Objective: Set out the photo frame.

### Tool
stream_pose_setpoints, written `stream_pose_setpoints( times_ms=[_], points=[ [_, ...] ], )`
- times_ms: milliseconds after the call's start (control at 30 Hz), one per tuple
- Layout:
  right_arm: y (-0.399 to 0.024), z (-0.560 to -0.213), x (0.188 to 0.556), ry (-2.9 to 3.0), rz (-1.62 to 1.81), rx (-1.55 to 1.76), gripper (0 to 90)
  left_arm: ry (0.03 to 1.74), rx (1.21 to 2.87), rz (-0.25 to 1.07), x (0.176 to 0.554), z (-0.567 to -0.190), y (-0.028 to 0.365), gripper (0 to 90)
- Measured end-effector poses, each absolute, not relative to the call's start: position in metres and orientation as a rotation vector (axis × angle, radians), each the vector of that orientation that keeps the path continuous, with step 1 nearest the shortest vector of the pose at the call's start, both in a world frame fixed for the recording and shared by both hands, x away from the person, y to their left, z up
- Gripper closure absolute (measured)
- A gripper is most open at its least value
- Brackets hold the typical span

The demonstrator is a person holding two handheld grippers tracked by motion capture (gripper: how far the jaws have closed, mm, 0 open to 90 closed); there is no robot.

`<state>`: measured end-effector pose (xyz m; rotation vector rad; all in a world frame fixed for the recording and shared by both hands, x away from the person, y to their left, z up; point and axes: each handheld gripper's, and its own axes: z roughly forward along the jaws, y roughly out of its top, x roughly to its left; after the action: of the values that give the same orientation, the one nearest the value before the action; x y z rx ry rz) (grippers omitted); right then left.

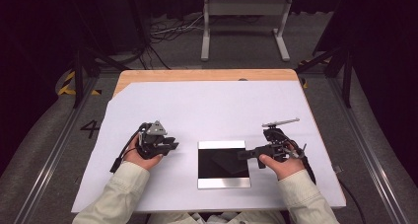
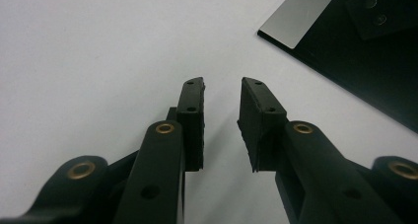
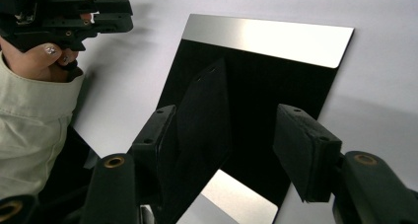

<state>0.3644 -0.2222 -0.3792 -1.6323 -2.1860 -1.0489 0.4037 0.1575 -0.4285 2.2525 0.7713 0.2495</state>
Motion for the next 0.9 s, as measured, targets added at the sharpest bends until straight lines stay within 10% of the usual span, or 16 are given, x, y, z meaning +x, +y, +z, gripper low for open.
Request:
stream_pose_setpoints(
  times_ms=[900],
  points=[
    [-0.207, -0.392, 0.366, -2.128, -0.987, -1.524, 40.1, 0.767, 2.252, 0.250, 0.403, -0.428, 0.156, 72.1]
  ],
)
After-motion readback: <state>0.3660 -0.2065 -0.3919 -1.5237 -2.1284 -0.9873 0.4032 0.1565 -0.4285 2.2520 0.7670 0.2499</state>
